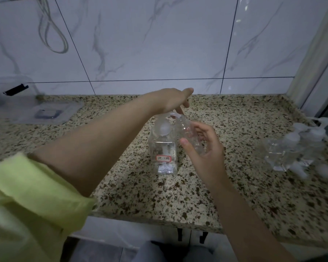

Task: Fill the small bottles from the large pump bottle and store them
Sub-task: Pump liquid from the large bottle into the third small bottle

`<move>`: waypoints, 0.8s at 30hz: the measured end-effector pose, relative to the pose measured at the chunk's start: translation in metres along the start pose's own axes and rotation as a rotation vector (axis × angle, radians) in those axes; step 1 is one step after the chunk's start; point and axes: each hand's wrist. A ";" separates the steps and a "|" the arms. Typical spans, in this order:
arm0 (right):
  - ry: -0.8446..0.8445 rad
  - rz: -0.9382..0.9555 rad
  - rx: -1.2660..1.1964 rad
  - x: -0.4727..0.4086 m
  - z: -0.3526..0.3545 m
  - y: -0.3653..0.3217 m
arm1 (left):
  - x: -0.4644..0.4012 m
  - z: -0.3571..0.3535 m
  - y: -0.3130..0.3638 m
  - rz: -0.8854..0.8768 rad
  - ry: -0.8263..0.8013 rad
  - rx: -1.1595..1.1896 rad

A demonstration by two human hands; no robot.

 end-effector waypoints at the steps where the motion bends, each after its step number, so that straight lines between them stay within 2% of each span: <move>1: 0.000 0.006 0.000 0.000 0.000 0.000 | 0.001 0.000 0.000 -0.001 0.006 -0.003; 24: -0.010 0.035 -0.013 0.000 -0.001 0.002 | 0.004 -0.001 -0.001 0.015 -0.019 0.031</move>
Point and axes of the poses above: each hand's wrist, its own x-axis away from the middle knuckle, its own z-axis out of the back of the hand, y = z × x, and after that the axes turned 15 degrees about y, right-handed
